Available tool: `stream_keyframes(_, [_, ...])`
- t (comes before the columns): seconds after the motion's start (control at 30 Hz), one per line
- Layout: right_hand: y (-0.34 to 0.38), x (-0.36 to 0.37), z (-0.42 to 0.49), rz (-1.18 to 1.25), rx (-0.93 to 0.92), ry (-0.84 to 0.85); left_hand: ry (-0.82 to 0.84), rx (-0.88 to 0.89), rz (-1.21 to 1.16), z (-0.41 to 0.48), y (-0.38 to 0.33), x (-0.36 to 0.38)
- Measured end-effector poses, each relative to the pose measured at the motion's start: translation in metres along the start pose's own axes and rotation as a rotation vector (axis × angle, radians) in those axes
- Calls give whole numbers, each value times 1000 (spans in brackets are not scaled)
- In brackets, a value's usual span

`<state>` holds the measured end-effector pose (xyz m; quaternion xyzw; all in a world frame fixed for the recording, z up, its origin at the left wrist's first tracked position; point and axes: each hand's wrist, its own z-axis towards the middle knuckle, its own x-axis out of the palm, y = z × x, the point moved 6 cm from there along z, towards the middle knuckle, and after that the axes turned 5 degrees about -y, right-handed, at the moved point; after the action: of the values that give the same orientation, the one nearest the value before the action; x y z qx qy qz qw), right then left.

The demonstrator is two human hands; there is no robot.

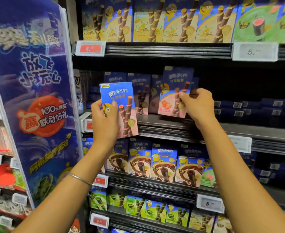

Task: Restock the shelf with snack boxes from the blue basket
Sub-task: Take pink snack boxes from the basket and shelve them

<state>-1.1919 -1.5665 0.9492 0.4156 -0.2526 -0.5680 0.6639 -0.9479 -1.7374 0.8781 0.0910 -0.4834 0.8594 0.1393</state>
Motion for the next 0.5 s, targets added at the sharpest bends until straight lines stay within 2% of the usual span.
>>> stream_keyframes(0.23, [-23,22,14,-199,16,-14,22,-25,-29,-2,-2,1])
stream_keyframes(0.5, [-17,44,18,-311,-56,-5,38,-73,-32,-5,-1,0])
